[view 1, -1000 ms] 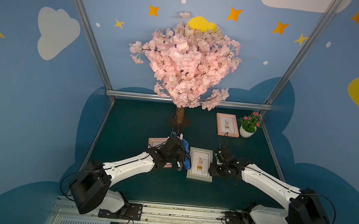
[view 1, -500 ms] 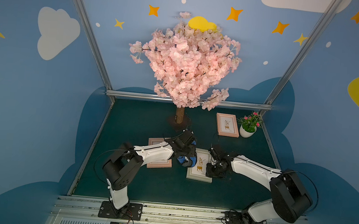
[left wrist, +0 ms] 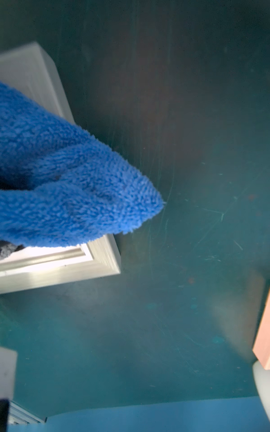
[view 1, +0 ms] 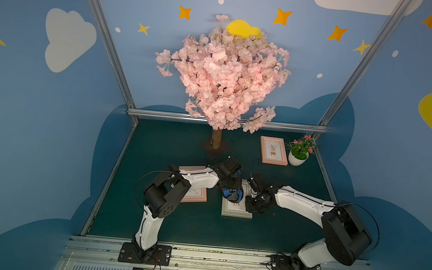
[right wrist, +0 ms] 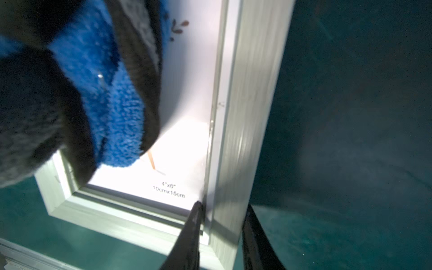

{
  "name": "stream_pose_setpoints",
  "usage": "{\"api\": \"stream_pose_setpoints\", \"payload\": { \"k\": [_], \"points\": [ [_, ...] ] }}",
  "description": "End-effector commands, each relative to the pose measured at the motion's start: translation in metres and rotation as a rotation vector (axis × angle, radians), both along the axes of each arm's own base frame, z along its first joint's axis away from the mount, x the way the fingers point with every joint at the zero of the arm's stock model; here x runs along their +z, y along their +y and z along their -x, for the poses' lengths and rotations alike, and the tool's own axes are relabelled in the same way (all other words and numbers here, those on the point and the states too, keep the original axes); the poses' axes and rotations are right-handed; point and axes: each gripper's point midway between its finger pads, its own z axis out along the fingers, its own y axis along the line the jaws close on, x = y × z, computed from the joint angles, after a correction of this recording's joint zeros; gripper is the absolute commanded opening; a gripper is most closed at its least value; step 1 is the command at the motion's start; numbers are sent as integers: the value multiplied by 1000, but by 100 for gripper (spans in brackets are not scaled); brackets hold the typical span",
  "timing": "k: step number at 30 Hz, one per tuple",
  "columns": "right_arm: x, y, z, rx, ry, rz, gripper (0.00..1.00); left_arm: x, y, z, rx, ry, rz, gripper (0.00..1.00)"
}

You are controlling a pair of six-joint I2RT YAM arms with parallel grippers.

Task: Wipe the picture frame with a cloth
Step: Wipe the dirt from the picture frame.

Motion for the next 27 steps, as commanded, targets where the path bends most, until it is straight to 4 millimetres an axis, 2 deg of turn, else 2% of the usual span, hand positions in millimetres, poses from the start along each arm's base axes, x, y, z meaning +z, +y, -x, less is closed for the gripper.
{"api": "stream_pose_setpoints", "payload": {
  "k": [1,4,6,11,15,18,23,25,27],
  "points": [
    [6,18,-9,57,-45,-31,23,-11,37,4,70,48,-28,3],
    [2,19,-9,65,-41,-26,22,-9,60,3,102,37,-32,3],
    [0,23,-8,74,-38,-29,22,-8,61,3,93,29,-39,3],
    [-5,30,-6,87,-31,-14,22,-13,30,2,53,58,2,3],
    [-9,21,-5,53,-25,27,22,-19,16,0,39,83,5,3],
    [-15,9,-5,17,-16,73,22,-18,34,-2,75,82,-25,3],
    [-19,3,-4,-1,-5,78,22,-3,88,-4,150,26,-120,3],
    [-19,7,-4,7,-8,64,22,2,94,-3,149,9,-139,4],
    [-19,11,-3,19,-8,56,22,-1,89,-3,131,24,-134,3]
  ]
}}
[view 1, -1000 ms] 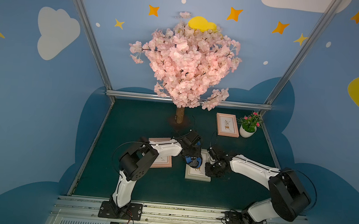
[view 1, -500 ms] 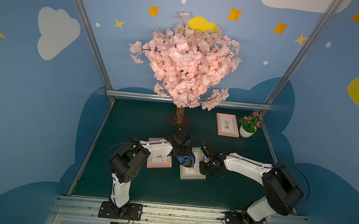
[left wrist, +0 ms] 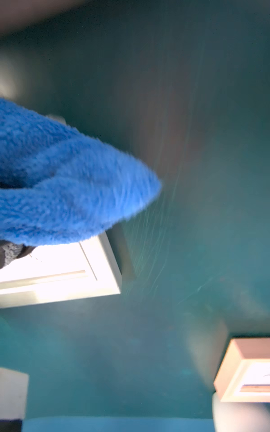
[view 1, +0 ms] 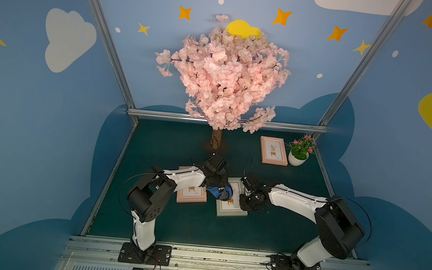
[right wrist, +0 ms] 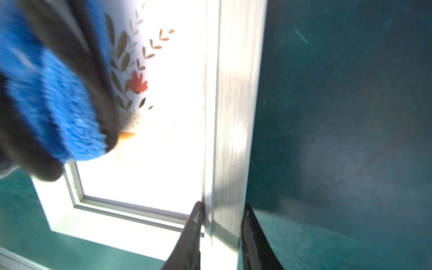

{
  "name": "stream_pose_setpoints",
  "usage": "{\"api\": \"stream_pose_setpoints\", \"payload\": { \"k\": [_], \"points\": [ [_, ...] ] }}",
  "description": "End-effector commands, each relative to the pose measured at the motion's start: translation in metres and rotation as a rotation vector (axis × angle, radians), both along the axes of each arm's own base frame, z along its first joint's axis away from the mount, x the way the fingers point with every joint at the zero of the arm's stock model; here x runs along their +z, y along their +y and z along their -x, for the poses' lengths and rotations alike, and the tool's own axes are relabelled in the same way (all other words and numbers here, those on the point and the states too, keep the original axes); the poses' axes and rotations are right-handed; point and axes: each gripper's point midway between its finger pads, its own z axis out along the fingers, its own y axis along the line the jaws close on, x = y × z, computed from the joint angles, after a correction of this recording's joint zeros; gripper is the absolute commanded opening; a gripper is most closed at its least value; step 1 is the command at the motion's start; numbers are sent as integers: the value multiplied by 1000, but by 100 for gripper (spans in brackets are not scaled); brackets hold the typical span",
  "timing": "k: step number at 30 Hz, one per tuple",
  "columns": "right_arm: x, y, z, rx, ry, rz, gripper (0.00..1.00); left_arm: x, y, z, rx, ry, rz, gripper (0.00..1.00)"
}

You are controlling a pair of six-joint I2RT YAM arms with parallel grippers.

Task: Wipe the picture frame with a cloth
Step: Wipe the dirt from the picture frame.

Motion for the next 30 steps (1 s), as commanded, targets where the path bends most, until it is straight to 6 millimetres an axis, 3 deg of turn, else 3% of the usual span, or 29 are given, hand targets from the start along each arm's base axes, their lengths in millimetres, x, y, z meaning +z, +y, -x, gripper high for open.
{"api": "stream_pose_setpoints", "payload": {
  "k": [1,7,10,12,19,23,28,30],
  "points": [
    [-16,-7,9,4,37,52,22,-13,11,4,-11,31,-81,3],
    [-14,-8,11,-2,30,67,22,-37,-36,1,-67,96,-36,3],
    [-13,-14,12,-21,22,78,22,-41,-48,0,-80,121,-13,3],
    [-14,-18,13,-35,22,91,22,-37,-41,-1,-68,112,-31,3],
    [-21,-24,12,-77,40,122,22,-9,23,10,-15,46,-183,3],
    [-25,-23,10,-83,51,130,21,-6,18,36,-51,71,-159,3],
    [-25,-23,11,-84,53,128,21,-19,1,81,-71,136,-113,3],
    [-24,-22,11,-83,54,124,21,-24,1,89,-64,164,-95,3]
  ]
}}
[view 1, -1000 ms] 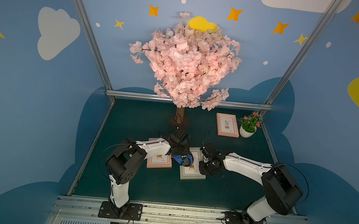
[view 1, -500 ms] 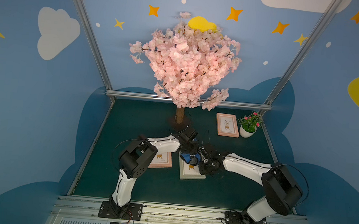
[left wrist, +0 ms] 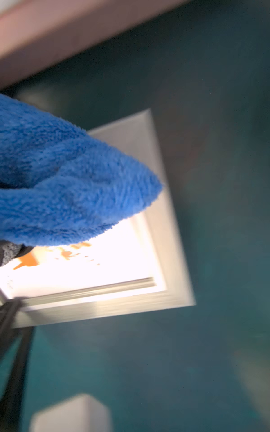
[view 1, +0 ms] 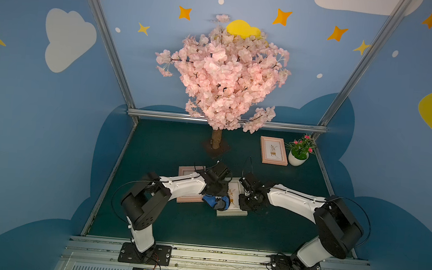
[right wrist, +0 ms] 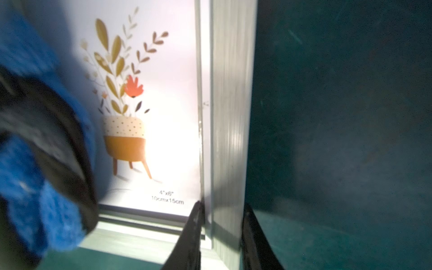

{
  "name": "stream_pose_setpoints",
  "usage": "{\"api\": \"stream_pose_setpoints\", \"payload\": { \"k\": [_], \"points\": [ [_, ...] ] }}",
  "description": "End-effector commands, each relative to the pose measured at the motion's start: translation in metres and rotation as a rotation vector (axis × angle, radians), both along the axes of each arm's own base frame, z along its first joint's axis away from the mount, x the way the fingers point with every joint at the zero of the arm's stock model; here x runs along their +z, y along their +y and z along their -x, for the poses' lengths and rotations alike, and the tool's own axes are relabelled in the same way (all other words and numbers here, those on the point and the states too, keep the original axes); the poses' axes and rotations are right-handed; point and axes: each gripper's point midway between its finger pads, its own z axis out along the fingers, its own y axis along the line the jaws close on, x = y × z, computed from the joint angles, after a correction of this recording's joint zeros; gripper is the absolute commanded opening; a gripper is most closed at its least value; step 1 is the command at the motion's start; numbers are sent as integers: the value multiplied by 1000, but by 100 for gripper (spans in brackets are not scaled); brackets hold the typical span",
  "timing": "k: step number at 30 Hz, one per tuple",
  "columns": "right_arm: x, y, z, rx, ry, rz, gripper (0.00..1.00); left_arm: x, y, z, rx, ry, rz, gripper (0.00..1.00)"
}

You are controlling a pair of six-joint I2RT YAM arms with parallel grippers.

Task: Wipe the picture frame with a cloth
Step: Wipe the dirt from the picture frame.

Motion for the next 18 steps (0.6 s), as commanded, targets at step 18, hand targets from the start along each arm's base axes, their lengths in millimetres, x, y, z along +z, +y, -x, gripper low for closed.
{"api": "stream_pose_setpoints", "payload": {
  "k": [18],
  "points": [
    [-23,-19,10,-55,64,89,21,-14,15,14,26,81,-37,3]
  ]
}}
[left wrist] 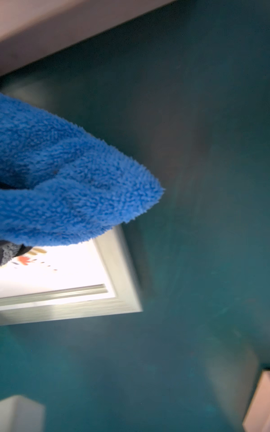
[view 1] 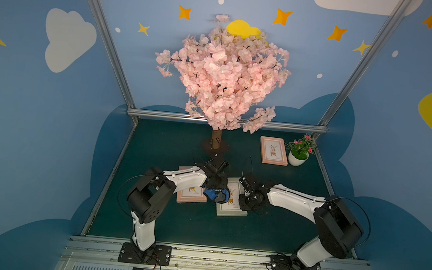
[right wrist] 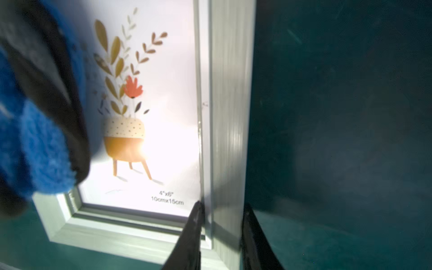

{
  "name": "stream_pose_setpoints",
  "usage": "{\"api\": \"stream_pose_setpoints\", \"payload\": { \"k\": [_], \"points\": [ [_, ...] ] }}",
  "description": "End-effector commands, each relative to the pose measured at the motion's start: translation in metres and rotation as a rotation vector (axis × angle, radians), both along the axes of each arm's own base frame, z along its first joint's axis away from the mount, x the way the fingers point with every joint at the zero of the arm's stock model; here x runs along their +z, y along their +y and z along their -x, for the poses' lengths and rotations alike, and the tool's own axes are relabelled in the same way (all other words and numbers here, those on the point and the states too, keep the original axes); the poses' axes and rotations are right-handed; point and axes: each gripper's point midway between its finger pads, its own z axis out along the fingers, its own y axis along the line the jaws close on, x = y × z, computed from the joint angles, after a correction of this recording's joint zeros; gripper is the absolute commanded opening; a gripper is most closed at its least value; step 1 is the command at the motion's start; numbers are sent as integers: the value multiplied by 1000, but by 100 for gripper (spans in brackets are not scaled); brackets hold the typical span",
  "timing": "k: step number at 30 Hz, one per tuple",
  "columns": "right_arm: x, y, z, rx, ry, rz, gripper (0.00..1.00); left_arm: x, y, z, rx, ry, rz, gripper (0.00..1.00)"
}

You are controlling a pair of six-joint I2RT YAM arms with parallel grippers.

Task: Wipe the picture frame with a cloth
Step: Wipe the dirt from the picture frame.

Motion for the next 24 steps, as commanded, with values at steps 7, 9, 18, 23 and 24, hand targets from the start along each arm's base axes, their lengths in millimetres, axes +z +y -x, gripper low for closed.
{"api": "stream_pose_setpoints", "payload": {
  "k": [7,9,18,23,24],
  "points": [
    [-21,-16,9,-48,64,76,21,-14,2,101,1,149,19,3],
    [-20,-16,9,-47,62,73,21,-15,0,93,12,142,25,3],
    [-22,-16,12,-56,66,60,21,-9,-50,53,-2,128,178,3],
    [-22,-15,11,-62,63,54,21,-21,-41,52,27,143,143,3],
    [-22,-15,11,-60,64,55,21,-21,-33,48,41,137,130,3]
  ]
}}
